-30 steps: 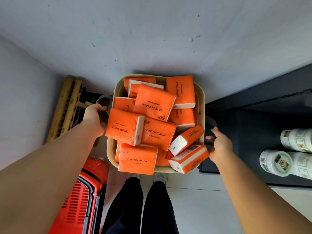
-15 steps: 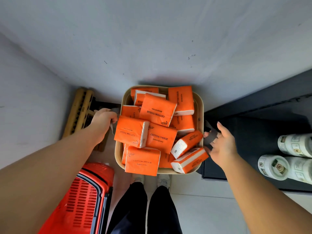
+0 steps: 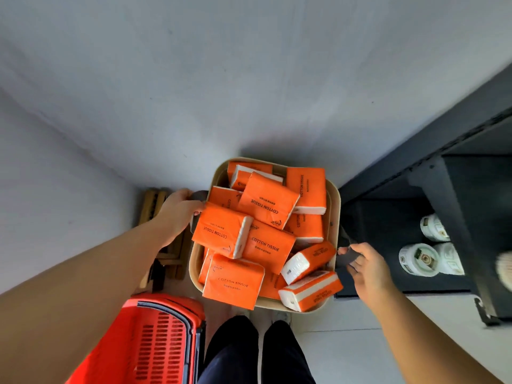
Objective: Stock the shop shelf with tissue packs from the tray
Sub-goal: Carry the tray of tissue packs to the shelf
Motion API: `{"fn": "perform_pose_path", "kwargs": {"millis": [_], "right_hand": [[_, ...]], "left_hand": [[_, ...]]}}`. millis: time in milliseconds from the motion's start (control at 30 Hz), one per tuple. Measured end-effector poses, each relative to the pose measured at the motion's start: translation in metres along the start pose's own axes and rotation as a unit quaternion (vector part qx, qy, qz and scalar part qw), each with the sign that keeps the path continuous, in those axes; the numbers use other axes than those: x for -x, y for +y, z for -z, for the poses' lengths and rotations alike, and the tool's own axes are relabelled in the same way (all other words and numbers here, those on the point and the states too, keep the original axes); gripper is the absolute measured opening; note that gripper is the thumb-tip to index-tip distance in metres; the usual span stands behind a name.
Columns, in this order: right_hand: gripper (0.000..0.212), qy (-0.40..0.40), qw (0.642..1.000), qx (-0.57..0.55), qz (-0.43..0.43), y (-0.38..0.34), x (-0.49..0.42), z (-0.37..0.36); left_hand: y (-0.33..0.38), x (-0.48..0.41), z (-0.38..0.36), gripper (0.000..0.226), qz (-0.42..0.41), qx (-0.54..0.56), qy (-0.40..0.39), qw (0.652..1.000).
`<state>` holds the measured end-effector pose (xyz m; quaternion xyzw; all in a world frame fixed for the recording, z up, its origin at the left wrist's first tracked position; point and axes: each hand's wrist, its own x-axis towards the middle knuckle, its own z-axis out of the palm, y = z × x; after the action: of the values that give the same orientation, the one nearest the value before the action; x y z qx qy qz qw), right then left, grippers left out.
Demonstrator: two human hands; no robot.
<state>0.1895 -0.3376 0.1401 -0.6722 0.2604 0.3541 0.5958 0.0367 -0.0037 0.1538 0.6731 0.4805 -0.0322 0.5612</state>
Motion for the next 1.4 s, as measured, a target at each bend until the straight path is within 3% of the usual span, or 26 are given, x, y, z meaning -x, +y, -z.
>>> {"fn": "perform_pose_path", "kwargs": {"millis": [500, 733, 933, 1100, 1400], "right_hand": [[0.013, 0.107, 0.992, -0.057, 0.043, 0.021, 0.131, 0.136], [0.021, 0.145, 0.985, -0.029, 0.086, 0.04, 0.177, 0.244], [0.013, 0.115, 0.989, 0.028, 0.092, 0.06, 0.192, 0.309], [0.023, 0.128, 0.991, 0.026, 0.034, 0.096, 0.205, 0.353], [0.023, 0.16, 0.985, -0.056, 0.042, 0.145, 0.25, 0.434]], "left_hand": [[0.079, 0.142, -0.067, 0.01, -0.049, -0.018, -0.078, 0.996], [0.065, 0.222, -0.128, 0.009, -0.045, 0.016, -0.076, 0.996], [0.02, 0.28, -0.164, 0.014, -0.027, 0.044, -0.02, 0.998], [0.003, 0.324, -0.185, 0.007, -0.046, 0.052, -0.046, 0.997], [0.021, 0.371, -0.25, 0.005, -0.079, 0.007, -0.117, 0.99]]}}
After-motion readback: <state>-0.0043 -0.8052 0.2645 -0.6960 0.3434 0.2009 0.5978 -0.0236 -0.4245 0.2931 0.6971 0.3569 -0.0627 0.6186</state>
